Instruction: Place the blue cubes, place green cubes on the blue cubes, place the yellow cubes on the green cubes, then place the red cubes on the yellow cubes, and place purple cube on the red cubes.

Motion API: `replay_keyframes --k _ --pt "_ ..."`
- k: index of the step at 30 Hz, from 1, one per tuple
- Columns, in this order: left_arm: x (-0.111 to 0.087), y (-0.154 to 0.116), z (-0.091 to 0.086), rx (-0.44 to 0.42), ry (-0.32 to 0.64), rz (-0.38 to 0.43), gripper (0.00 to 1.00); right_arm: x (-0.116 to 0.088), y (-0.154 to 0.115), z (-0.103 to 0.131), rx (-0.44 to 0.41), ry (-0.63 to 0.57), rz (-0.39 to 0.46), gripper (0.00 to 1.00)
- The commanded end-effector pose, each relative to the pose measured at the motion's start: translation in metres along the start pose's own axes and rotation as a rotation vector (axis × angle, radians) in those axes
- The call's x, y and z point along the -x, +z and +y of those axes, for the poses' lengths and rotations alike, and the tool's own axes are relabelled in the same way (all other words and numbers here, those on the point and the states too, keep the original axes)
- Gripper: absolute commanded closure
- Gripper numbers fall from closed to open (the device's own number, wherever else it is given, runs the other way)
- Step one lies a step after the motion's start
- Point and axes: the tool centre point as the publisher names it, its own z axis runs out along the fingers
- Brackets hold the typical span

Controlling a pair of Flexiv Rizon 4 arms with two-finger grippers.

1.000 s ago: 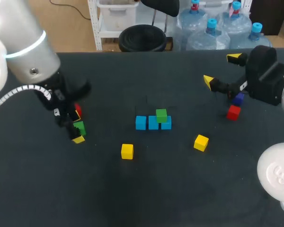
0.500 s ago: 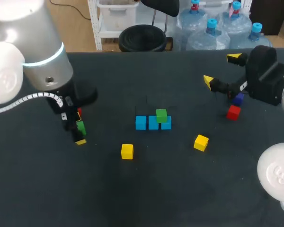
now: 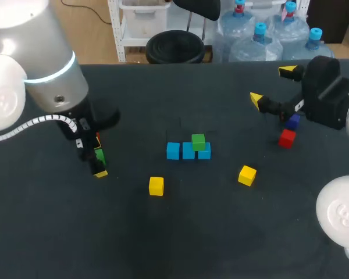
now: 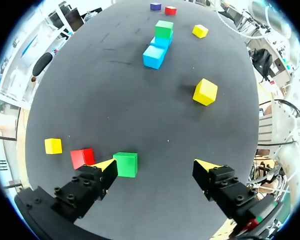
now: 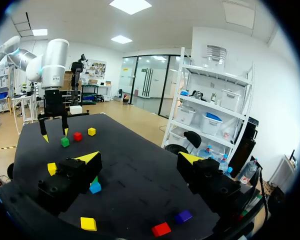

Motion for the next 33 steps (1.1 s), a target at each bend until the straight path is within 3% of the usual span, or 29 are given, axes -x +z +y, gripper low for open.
replay_keyframes --k 1,8,15,24,33 --pt "0.000 0.000 -0.001 0.003 -0.001 0.001 0.00 0.000 0.000 0.000 0.002 0.001 -0.001 0.00" --pt "0.000 0.000 -0.001 0.003 -0.001 0.001 0.00 0.000 0.000 0.000 0.002 0.001 -0.001 0.00" --pt "-0.008 0.003 0.014 0.105 0.045 0.221 0.00 0.000 0.000 0.000 0.002 0.001 -0.001 0.00" --pt "0.013 0.006 0.023 0.103 0.124 0.214 0.00 0.000 0.000 0.000 0.002 0.001 -0.001 0.00" --pt "-0.005 0.032 0.033 0.052 0.061 0.228 0.00 0.000 0.000 0.000 0.002 0.001 -0.001 0.00"
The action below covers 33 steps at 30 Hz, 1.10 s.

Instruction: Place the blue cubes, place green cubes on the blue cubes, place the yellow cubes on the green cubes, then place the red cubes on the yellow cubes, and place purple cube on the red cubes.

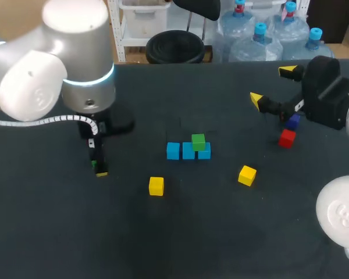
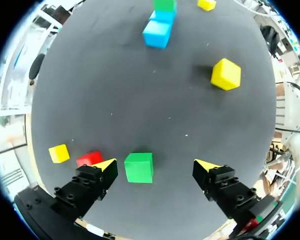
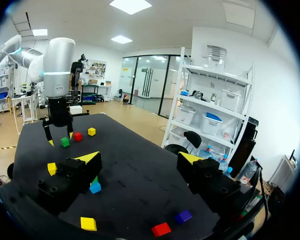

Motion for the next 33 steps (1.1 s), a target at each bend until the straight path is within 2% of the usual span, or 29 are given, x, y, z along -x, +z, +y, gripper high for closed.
replay_keyframes --k 1,9,19,25,27,28,29,30,31,32,33 --pt "-0.001 0.015 0.008 -0.022 -0.015 0.002 0.00 0.000 0.000 0.000 0.002 0.001 -0.001 0.00" --pt "-0.009 0.019 0.016 -0.026 -0.046 -0.007 0.00 0.000 0.000 0.000 0.002 0.001 -0.001 0.00" --pt "-0.009 0.013 0.020 -0.020 -0.071 -0.030 0.00 0.000 0.000 0.000 0.002 0.001 -0.001 0.00" --pt "-0.015 0.019 0.021 -0.033 -0.094 -0.038 0.00 0.000 0.000 0.000 0.002 0.001 -0.001 0.00" --pt "-0.015 0.019 0.021 -0.034 -0.099 -0.044 0.05 0.000 0.000 0.000 0.002 0.001 -0.001 0.00" --pt "-0.015 0.019 0.022 -0.033 -0.100 -0.045 0.11 0.000 0.000 0.000 0.002 0.001 -0.001 0.00" --pt "-0.015 0.020 0.022 -0.034 -0.100 -0.047 0.21 0.000 0.000 0.000 0.002 0.001 -0.001 0.00" --pt "-0.015 0.021 0.023 -0.034 -0.102 -0.049 0.35 0.000 0.000 0.000 0.002 0.001 -0.001 0.00" --pt "-0.015 0.021 0.024 -0.035 -0.103 -0.054 0.34 0.000 0.000 0.000 0.002 0.001 -0.001 0.00" --pt "-0.015 0.021 0.024 -0.033 -0.104 -0.057 0.24 0.000 0.000 0.000 0.002 0.001 -0.001 0.00" --pt "-0.015 0.021 0.025 -0.030 -0.106 -0.059 0.19 0.000 0.000 0.000 0.002 0.001 -0.001 0.00"
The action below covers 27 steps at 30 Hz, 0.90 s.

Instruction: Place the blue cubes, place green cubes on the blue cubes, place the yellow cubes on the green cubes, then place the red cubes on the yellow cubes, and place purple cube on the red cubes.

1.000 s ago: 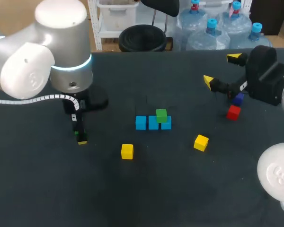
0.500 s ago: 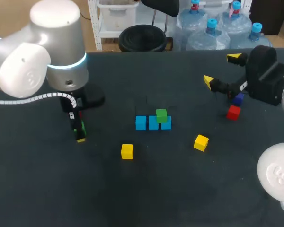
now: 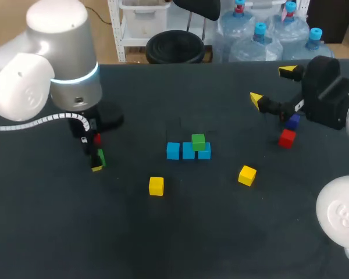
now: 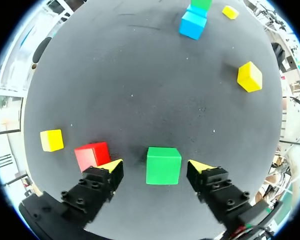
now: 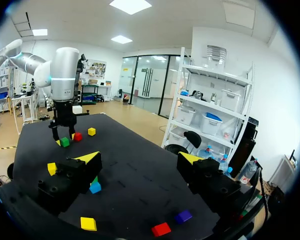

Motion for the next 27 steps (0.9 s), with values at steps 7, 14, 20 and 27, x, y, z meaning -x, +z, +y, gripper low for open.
replay_keyframes --k 7,14,20,27 --pt "0.001 -0.004 0.004 0.011 0.010 -0.031 0.12 0.000 0.000 0.000 0.002 0.001 -0.001 0.00" --pt "0.006 -0.002 0.005 0.002 0.026 -0.031 0.58 0.000 0.000 0.000 0.002 0.001 -0.001 0.00" --pt "0.008 -0.003 0.005 -0.003 0.041 -0.027 1.00 0.000 0.000 0.000 0.002 0.001 -0.001 0.00" --pt "0.014 -0.008 0.002 -0.009 0.084 -0.021 1.00 0.000 0.000 0.000 0.002 0.001 -0.001 0.00"
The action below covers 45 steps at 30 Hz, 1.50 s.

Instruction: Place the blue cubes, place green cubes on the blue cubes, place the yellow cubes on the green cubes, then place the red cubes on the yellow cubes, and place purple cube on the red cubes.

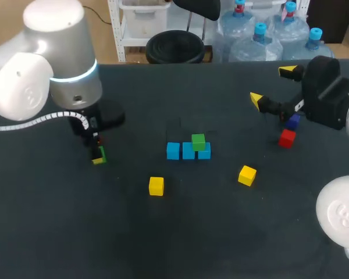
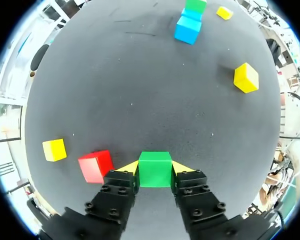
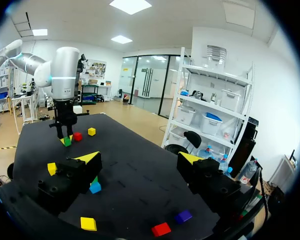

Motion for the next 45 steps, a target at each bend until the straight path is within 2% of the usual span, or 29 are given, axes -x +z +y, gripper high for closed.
replay_keyframes --k 1,11,16,21,30,45 --pt "0.006 -0.005 0.001 -0.006 0.031 0.009 1.00 0.000 0.000 0.000 0.002 0.001 -0.001 0.00" --pt "0.033 -0.010 0.001 -0.045 0.172 0.052 1.00 0.000 0.000 0.000 0.002 0.001 -0.001 0.00" --pt "0.060 -0.017 0.004 -0.032 0.229 0.106 1.00 0.000 0.000 0.000 0.002 0.001 -0.001 0.00" --pt "0.080 -0.027 0.007 -0.003 0.251 0.118 1.00 0.000 0.000 0.000 0.002 0.001 -0.001 0.00" --pt "0.096 -0.031 0.014 0.017 0.255 0.142 1.00 0.000 0.000 0.000 0.002 0.001 -0.001 0.00" --pt "0.136 -0.041 0.009 0.031 0.306 0.062 1.00 0.000 0.000 0.000 0.002 0.001 -0.001 0.00"
